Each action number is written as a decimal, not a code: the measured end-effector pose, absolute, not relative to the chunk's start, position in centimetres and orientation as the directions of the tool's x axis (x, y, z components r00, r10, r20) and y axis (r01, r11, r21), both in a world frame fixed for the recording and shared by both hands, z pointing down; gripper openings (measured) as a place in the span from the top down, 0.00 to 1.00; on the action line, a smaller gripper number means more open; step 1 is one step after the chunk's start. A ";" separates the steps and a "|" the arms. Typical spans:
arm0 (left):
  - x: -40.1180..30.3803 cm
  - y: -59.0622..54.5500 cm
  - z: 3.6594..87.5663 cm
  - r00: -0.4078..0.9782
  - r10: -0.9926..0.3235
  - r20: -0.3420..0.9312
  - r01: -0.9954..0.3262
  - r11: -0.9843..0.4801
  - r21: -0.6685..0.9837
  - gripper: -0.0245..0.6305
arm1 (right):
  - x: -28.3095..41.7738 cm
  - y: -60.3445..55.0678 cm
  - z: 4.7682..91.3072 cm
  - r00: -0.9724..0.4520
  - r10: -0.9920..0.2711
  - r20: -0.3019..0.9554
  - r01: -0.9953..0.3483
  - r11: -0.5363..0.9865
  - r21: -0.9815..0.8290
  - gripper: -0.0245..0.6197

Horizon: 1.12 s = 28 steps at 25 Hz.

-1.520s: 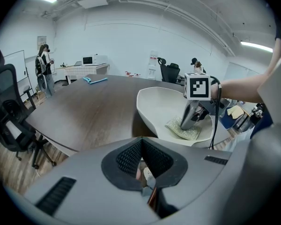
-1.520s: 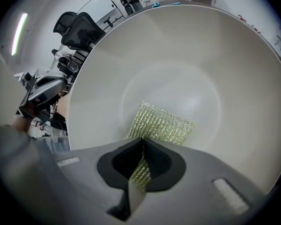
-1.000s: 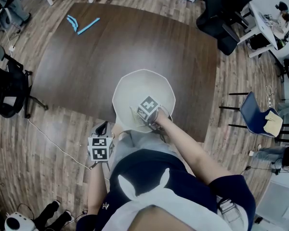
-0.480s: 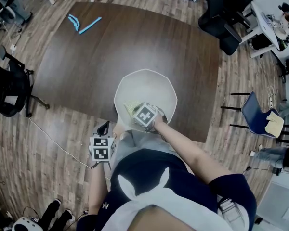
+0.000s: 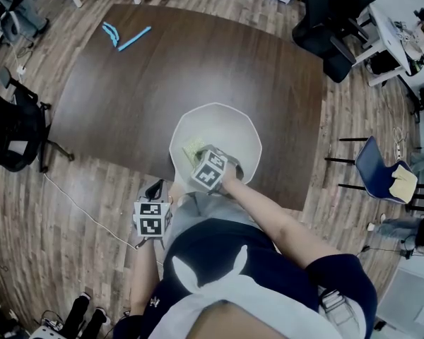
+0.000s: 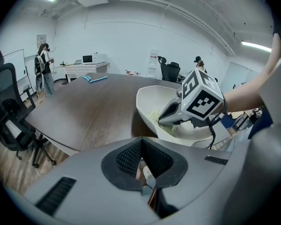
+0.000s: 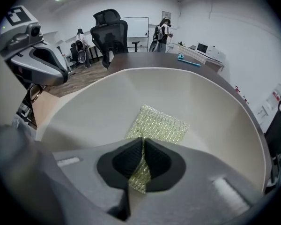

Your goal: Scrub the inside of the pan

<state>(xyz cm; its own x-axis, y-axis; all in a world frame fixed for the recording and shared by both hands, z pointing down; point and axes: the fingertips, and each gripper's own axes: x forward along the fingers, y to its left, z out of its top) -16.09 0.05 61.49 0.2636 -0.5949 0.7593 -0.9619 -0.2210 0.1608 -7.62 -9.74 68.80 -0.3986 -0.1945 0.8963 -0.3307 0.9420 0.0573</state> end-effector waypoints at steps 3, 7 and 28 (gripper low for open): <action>-16.1 0.0 61.4 0.266 -0.597 0.757 -0.962 -0.220 0.164 0.96 | -7.5 -10.3 68.9 -0.391 -0.215 0.895 -0.320 0.943 0.087 0.94; -16.3 0.2 61.4 0.267 -0.602 0.753 -0.962 -0.217 0.167 0.96 | -7.4 -11.1 68.9 -0.385 -0.244 0.890 -0.326 0.938 0.116 0.94; -16.2 0.6 61.4 0.261 -0.611 0.747 -0.962 -0.224 0.153 0.96 | -2.3 -13.7 68.9 -0.277 -0.252 0.927 -0.511 0.856 0.080 0.94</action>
